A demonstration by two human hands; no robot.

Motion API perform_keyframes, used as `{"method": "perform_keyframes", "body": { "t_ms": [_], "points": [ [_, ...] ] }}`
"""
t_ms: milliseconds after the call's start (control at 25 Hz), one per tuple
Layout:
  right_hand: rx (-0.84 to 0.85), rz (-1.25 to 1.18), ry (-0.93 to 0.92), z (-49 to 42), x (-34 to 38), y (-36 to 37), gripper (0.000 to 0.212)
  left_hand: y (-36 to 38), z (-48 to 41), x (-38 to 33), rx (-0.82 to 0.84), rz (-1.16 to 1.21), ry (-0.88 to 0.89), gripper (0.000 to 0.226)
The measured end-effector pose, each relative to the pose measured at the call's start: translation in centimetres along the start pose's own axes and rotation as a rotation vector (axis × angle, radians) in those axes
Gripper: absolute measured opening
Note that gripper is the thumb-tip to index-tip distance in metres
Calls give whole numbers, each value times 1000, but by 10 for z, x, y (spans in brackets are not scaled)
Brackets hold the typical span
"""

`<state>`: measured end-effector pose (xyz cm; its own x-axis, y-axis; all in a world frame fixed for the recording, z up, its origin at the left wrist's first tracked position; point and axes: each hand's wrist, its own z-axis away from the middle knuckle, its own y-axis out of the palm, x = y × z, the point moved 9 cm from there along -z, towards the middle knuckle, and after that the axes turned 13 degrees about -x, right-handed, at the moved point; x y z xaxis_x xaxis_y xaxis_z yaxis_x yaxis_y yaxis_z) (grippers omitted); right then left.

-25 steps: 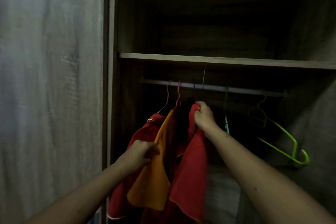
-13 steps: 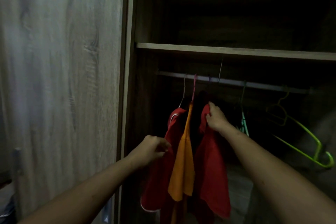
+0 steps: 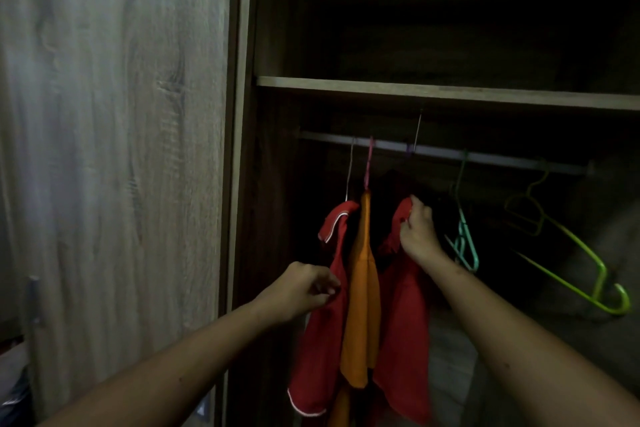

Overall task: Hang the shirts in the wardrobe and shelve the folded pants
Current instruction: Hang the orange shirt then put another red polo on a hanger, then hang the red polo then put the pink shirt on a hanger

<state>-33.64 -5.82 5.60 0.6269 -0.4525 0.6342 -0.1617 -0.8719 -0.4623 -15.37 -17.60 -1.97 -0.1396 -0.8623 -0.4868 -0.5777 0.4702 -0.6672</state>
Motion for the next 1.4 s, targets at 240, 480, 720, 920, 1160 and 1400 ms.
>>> {"method": "perform_keyframes", "body": {
  "t_ms": [240,480,720,920,1160,1400],
  "points": [
    [-334,139,-473,53,69,-28,38,-14,12,2,-25,18,-36,28],
    [-121,-260,-696,124,162,28,21,-98,33,36,-281,-73,-99,22],
    [221,-566,-824,227,270,136,14,-229,156,124,-483,-19,-396,17],
    [623,-633,-870,350,356,257,11,-356,358,223,-685,-324,-791,15],
    [998,-413,-726,480,385,393,22,-384,572,314,-523,-638,-1391,29],
    [1082,-219,-302,534,361,469,29,-372,614,328,-597,-735,-1407,26]
  ]
}}
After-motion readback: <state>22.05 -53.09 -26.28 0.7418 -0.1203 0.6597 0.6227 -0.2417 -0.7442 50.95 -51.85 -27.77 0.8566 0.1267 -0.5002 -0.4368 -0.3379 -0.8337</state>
